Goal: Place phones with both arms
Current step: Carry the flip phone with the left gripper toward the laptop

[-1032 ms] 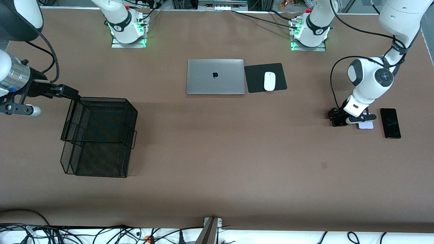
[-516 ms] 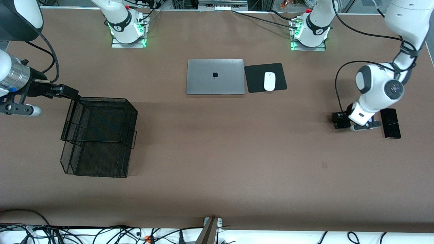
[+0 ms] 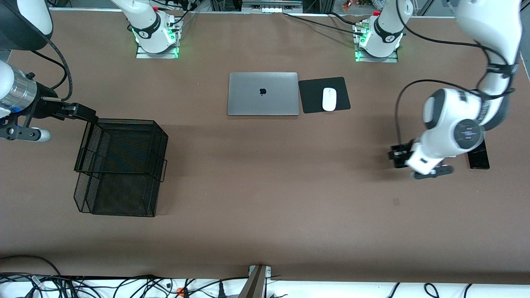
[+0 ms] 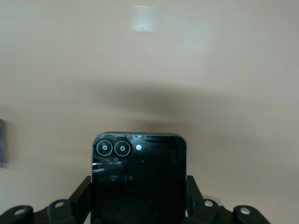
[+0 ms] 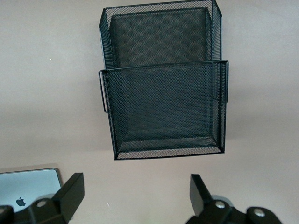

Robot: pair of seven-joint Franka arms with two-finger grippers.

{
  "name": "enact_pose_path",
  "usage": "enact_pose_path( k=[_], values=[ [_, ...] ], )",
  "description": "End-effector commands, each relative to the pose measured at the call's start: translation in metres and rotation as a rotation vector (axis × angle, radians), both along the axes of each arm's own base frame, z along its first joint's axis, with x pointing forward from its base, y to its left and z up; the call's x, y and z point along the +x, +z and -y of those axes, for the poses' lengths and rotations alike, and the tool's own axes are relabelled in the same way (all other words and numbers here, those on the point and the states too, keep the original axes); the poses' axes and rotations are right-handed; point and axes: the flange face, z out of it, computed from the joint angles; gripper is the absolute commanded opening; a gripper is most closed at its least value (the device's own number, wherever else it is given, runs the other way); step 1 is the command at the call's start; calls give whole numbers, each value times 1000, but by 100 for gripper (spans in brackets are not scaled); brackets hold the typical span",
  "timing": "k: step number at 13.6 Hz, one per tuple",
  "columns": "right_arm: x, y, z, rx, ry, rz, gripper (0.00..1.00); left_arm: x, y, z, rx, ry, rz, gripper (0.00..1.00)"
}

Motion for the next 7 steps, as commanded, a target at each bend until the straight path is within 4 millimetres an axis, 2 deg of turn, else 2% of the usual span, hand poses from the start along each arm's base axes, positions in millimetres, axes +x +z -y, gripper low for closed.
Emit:
enact_pose_path(
  k=[1,2,5,7],
  values=[
    [-1,4,1,17,13,-5,100,13,-8,95,14,66,6,0],
    [-1,4,1,17,13,-5,100,14,-8,137,15,89,27,0],
    [-1,4,1,17,13,-5,100,7,-14,242,5,135,74,0],
    [-1,4,1,17,13,-5,100,-13,-14,308,-7,138,98,0]
  ],
)
